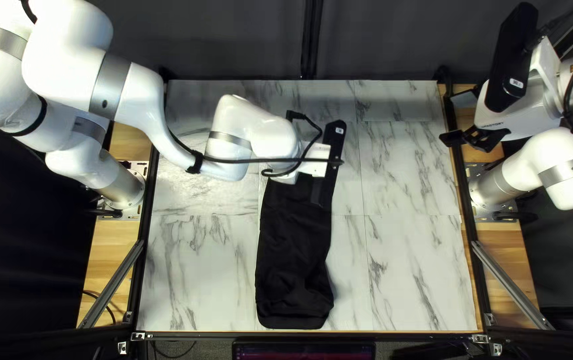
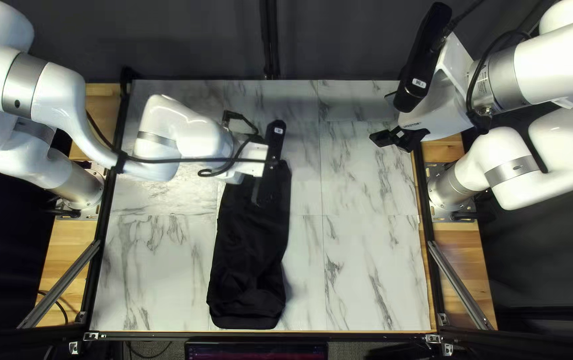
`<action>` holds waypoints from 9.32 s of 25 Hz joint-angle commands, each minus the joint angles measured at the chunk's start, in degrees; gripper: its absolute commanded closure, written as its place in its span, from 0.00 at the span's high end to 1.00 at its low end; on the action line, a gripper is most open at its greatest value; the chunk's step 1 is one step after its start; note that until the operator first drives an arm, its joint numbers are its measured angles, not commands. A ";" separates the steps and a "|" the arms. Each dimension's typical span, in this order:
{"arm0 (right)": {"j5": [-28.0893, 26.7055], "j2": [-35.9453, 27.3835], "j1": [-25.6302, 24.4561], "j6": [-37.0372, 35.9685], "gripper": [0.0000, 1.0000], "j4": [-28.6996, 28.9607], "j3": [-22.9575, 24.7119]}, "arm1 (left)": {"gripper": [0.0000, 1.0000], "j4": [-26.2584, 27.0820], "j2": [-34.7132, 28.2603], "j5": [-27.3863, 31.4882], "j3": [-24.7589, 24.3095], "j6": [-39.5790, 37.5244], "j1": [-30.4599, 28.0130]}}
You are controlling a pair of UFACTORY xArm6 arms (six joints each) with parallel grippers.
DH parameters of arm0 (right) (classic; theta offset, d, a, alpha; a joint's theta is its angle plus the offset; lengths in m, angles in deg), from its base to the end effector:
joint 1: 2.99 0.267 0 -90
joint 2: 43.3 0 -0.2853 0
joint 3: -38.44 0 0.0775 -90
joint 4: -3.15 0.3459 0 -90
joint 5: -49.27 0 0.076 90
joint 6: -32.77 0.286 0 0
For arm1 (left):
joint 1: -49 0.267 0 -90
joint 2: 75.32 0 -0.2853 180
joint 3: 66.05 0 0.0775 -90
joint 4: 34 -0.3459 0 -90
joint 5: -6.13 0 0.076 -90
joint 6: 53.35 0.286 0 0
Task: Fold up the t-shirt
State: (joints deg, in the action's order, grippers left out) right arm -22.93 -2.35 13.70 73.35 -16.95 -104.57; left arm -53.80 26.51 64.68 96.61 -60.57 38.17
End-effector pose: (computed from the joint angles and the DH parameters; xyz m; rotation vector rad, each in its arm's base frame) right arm 0.3232 0.0075 0.4067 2.8728 -0.5802 0.9431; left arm 0.4958 -0.0244 0.1731 -2.8306 0.3395 -0.1229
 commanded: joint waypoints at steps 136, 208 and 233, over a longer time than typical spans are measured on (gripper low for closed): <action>0.00 0.00 0.00 0.00 1.00 0.00 0.00 | 1.00 -22.85 3.37 -24.44 -19.33 -16.96 4.46; 0.00 0.00 0.00 0.00 1.00 0.00 0.00 | 1.00 0.15 -0.51 -0.67 -7.72 -14.00 -7.05; 0.00 0.00 0.00 0.00 1.00 0.00 0.00 | 0.00 -6.36 -0.76 -26.78 -24.23 -25.77 -1.73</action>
State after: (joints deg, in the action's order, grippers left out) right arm -22.93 -2.35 13.70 73.35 -16.95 -104.57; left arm -60.75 25.72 38.14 72.37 -86.86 36.37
